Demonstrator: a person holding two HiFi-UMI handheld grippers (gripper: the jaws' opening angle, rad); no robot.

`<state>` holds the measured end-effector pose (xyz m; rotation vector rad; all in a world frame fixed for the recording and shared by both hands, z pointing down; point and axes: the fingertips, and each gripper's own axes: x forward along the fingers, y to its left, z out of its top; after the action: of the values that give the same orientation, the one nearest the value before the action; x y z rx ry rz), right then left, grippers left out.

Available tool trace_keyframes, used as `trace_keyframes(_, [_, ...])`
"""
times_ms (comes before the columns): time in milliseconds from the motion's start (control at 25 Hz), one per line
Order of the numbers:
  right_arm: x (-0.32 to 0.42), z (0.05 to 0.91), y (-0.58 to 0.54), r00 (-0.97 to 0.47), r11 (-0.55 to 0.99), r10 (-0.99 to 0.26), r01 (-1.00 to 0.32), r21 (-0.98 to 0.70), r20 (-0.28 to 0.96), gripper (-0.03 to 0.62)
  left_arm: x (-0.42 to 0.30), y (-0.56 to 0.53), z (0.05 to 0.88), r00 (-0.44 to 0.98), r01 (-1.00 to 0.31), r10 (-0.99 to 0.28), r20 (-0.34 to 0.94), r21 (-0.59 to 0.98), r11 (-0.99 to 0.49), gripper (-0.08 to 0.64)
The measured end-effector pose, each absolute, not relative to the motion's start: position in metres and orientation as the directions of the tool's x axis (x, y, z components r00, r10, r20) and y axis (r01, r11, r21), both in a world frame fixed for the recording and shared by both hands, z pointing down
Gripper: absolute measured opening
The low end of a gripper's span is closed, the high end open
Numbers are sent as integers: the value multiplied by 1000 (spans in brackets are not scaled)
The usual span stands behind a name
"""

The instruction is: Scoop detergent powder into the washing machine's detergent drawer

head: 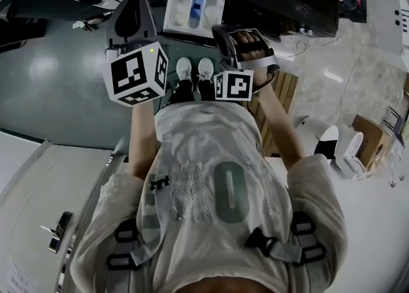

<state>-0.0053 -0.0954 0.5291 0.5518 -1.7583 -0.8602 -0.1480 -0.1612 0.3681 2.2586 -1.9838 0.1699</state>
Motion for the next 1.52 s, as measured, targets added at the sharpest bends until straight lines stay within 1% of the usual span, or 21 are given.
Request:
trace_keyframes(160, [-4, 529, -96, -336, 616, -728, 65, 785, 598, 9, -154, -159, 369, 118, -993, -978, 173, 22, -116, 20])
trace_keyframes(760, [-6, 526, -97, -341, 619, -721, 78, 782, 604, 9, -163, -156, 370, 104, -995, -979, 174, 24, -102, 20])
trace_keyframes(960, [-5, 523, -98, -349, 661, -705, -8, 751, 617, 11, -161, -156, 370, 111, -994, -979, 170, 26, -108, 20])
trace_keyframes(1080, [-4, 513, -103, -354, 664, -714, -68, 745, 604, 11, -161, -156, 366, 113, -994, -980, 161, 26, -110, 20])
trace_keyframes(1360, [-5, 478, -124, -364, 597, -776, -163, 786, 515, 11, -158, -160, 353, 128, -992, -983, 130, 28, -126, 20])
trace_keyframes(1520, [-6, 442, -136, -397, 568, -802, -275, 776, 446, 11, -153, -164, 341, 142, -990, -984, 104, 22, -141, 20])
